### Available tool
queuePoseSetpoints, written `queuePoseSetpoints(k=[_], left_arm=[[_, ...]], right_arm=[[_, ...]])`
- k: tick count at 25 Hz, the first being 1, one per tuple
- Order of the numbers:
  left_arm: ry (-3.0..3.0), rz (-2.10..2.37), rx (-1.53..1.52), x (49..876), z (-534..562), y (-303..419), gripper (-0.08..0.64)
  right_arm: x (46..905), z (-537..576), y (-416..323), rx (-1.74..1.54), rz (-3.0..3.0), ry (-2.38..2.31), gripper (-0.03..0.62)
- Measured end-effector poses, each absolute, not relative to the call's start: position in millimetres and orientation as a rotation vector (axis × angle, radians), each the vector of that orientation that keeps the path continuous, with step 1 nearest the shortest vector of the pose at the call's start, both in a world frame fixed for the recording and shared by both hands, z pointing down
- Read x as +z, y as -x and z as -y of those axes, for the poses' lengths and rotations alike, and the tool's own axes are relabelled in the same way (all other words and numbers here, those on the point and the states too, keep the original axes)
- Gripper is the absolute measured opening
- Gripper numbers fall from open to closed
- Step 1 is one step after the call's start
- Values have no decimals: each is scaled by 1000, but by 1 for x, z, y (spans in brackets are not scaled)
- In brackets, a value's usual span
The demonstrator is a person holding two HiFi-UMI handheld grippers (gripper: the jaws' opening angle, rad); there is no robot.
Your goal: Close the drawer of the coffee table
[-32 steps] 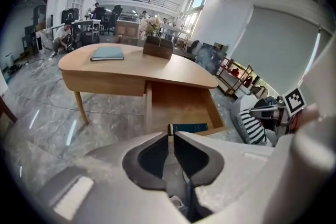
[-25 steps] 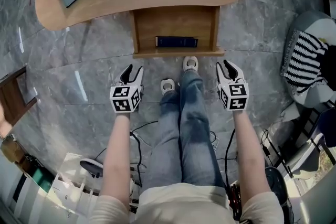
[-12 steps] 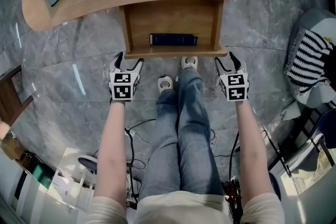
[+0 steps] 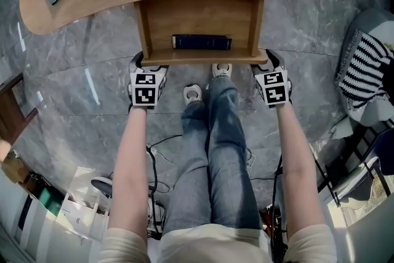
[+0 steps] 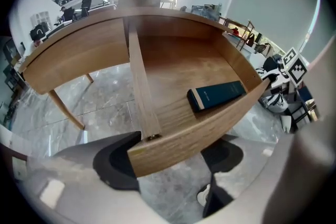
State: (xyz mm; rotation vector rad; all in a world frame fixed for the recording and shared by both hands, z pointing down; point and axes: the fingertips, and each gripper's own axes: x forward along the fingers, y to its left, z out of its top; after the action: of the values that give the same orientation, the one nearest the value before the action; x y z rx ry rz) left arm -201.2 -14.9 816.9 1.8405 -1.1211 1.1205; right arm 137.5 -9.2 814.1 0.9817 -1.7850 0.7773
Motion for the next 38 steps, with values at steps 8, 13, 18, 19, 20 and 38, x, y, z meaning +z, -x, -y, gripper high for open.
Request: queuePoseSetpoints(k=[8,13,18,19,20,38], left_arm=[[-1839,1097,1166,817,16,203,347],[-1805,1076,1195,815,13,205,342],[-1788,1065,1216,807,12,206,337],[-1793,1061,1222,804,12,206,336],[-1794,1058,1227,801,12,207,334],[-1783,1071,1222,765,13,205,327]], right_arm=[[813,10,-134,801,1726,-1000,233],[811,10,-134,821,1689,-988,232],[802,9,-132,838,1678,-977,230],[799,8,-132,841,1678,-975,230],[797,7,-132,844,1678,-974,229],[761,15,-136,845,1698,-946,227]])
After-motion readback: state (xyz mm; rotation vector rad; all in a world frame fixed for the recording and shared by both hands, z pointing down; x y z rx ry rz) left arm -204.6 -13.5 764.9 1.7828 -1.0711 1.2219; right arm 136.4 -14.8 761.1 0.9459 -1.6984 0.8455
